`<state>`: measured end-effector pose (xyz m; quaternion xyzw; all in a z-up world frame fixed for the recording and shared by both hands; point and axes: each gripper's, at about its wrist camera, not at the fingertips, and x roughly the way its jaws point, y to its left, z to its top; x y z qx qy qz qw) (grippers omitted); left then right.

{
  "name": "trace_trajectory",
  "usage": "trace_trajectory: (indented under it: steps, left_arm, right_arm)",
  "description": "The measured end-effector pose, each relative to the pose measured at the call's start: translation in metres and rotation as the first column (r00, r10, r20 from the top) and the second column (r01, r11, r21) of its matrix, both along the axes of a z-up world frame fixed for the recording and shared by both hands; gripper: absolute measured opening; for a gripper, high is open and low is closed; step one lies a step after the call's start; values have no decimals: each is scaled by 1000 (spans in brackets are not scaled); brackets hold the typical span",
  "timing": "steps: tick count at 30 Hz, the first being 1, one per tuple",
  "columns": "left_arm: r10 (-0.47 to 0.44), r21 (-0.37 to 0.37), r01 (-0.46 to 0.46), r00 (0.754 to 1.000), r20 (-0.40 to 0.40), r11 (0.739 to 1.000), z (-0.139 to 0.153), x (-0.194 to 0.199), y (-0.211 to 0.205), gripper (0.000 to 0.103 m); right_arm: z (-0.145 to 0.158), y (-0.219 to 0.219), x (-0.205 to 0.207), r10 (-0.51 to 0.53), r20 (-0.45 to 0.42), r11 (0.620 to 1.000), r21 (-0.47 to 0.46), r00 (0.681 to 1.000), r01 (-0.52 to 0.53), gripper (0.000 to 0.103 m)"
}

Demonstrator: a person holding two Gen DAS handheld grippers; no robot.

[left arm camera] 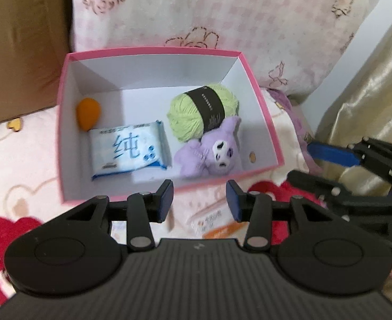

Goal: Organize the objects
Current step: 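Withdraw the left gripper from the box toward the white soap bar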

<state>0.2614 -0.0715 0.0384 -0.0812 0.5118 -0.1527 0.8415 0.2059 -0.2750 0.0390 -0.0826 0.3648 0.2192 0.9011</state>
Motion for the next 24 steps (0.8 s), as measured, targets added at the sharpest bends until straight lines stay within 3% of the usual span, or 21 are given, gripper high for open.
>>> trace_trajectory:
  steps: [10, 24]
  left_arm:
    - [-60, -1, 60, 995, 83, 998, 50, -65, 20, 53]
    - [-91, -9, 93, 984, 151, 996, 61, -127, 55, 69]
  right_arm:
    - [35, 9, -54, 18, 26, 1000, -5, 999, -18, 66]
    - [50, 36, -112, 54, 64, 998, -29, 997, -52, 93]
